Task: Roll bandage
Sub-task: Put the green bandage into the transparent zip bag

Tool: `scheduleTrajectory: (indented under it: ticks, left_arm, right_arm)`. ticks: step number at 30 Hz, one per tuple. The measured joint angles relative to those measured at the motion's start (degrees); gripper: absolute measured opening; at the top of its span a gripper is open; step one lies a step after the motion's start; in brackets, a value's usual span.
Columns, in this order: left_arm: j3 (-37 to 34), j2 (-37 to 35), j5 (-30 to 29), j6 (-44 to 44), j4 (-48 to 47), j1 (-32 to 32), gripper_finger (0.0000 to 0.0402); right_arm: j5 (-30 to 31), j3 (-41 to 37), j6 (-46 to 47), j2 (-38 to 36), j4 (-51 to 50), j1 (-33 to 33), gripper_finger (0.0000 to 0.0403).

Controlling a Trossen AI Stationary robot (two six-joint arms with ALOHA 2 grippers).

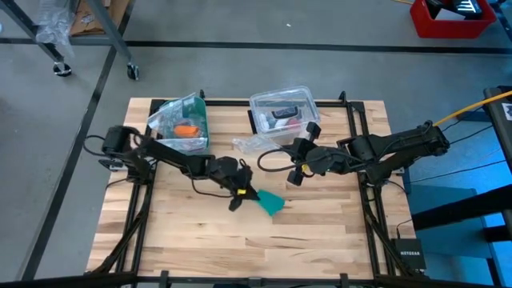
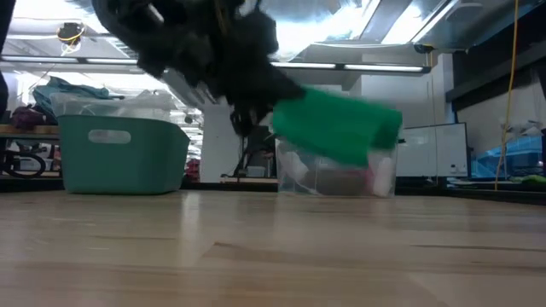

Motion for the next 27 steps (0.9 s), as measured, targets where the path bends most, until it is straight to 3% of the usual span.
scheduleTrajectory:
  ticks: [9,16,22,27]
  left_arm:
    - [-0.02,-13.82,-3.36,-2.21,-1.13,-2.19,0.0001]
    - [-0.02,-24.44,-15.15,-1.23,-0.08,-4.26,0.0]
    - [-0.02,-29.68,-25.56,-0.65,-1.12,-4.83,0.0]
    - [-0.02,-30.53,-29.66,0.24,-1.91,-4.85,0.0]
  right_arm:
    - [3.64,0.02,1.58,0.58,-1.96,-0.01,0.0001]
    - [4.64,0.02,2.92,4.27,-1.83,-0.01,0.0001]
    - [10.62,0.0,7.05,7.6,-1.94,0.01,0.0001]
    - [15.71,0.02,10.07,8.87,-1.76,-0.01,0.0001]
